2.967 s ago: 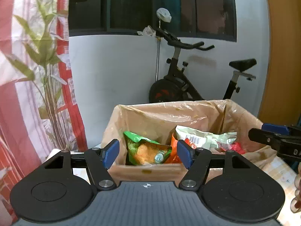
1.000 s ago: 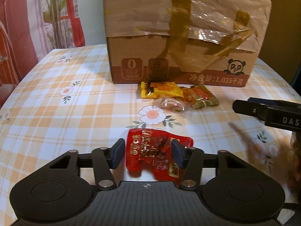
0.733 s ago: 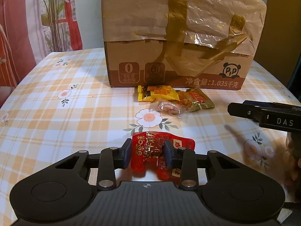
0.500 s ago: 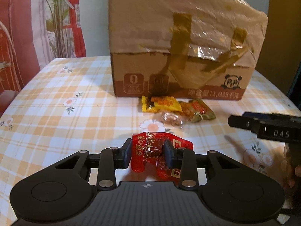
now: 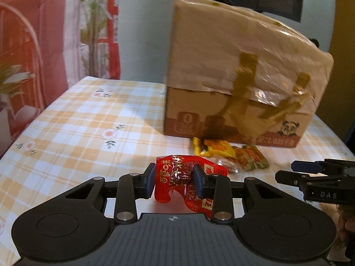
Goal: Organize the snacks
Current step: 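Grasp the red gold-printed snack packet with the left gripper while the right gripper grasps the clear candy, then lift both held snacks and carry them over the lined box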
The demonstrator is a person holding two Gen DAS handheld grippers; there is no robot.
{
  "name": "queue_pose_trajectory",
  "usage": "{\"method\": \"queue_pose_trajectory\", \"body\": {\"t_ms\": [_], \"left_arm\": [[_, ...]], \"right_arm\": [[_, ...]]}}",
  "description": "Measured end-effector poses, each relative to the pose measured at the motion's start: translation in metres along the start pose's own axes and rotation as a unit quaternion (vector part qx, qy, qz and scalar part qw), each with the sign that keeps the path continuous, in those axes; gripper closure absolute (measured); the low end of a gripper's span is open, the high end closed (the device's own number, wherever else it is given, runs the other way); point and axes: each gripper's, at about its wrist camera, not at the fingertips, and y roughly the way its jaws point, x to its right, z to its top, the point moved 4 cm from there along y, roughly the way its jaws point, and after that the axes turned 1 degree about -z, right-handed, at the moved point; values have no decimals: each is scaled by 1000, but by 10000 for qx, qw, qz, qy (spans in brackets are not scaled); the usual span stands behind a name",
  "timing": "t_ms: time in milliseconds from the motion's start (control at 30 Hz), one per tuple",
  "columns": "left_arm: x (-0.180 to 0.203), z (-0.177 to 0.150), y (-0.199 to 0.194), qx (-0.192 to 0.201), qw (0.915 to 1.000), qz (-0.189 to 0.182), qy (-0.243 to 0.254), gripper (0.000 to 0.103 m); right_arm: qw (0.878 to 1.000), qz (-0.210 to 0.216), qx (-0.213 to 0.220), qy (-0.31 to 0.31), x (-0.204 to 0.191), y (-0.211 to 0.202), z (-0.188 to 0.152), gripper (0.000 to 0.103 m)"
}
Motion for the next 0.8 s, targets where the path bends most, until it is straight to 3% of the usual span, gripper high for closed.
{"method": "queue_pose_trajectory", "body": {"t_ms": [200, 400, 633, 700, 733, 800], "left_arm": [[-15, 0, -1, 91, 9996, 78, -247, 66], [-29, -2, -4, 123, 9988, 130, -458, 66], [-31, -4, -3, 86, 9984, 173, -535, 66], [-29, -5, -2, 63, 9986, 164, -502, 66], [-28, -6, -2, 48, 9986, 158, -493, 66], [-26, -6, -1, 12, 9988, 146, -462, 66]], "right_arm": [[9977, 317, -11, -606, -29, 7, 24, 47], [9883, 650, -281, -1348, -68, 38, 35, 58], [9818, 617, -687, -1662, -84, 69, 31, 60], [9831, 601, -686, -1590, -81, 71, 29, 67], [9837, 568, -631, -1584, -80, 70, 29, 78], [9849, 593, -596, -1512, -77, 66, 27, 82]]}}
